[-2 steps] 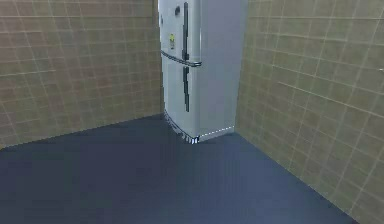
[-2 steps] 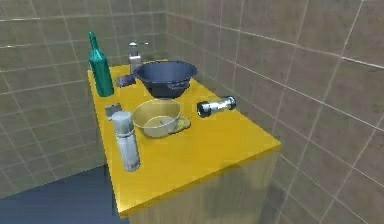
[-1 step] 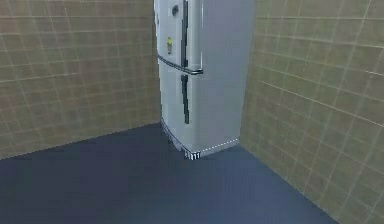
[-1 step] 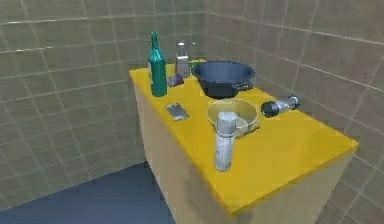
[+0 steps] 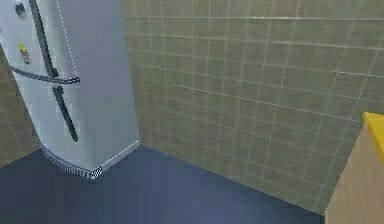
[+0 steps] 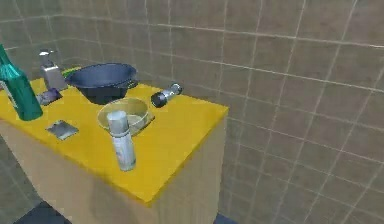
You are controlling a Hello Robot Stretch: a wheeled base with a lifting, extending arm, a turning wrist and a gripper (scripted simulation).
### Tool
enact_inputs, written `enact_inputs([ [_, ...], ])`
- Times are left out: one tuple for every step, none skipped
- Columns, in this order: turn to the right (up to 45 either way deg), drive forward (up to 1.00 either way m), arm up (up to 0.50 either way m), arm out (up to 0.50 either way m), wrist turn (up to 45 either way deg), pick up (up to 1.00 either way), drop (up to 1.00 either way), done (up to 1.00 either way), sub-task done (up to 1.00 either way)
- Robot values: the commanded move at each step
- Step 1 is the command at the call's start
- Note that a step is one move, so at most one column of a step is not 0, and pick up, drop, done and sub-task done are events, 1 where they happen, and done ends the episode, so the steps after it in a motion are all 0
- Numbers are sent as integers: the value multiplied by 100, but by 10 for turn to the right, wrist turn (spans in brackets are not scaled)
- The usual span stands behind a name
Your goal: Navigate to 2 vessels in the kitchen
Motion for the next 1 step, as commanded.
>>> enact_inputs([
  [0,35,0,0,0,0,0,0,0],
])
